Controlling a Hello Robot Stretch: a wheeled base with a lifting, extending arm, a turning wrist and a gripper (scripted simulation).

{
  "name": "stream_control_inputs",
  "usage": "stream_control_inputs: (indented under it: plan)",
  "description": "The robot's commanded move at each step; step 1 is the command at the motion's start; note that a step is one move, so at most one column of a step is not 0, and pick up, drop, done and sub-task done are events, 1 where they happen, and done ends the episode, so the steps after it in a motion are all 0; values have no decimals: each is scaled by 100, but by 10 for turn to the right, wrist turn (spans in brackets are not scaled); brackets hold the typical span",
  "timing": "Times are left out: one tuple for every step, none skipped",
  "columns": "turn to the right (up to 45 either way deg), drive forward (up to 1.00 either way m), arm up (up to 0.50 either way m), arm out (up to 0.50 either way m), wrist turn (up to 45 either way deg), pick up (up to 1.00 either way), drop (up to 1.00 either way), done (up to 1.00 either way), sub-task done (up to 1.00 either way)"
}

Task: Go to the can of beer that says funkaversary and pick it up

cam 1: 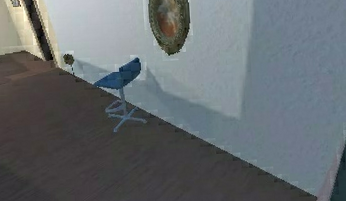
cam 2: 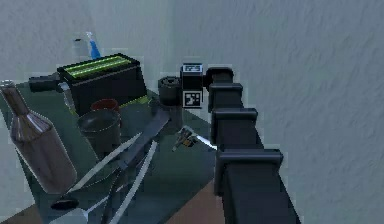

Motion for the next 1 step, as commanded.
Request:
stream_control_inputs:
  plan:
    - [0, 0, 0, 0, 450, 0, 0, 0, 0]
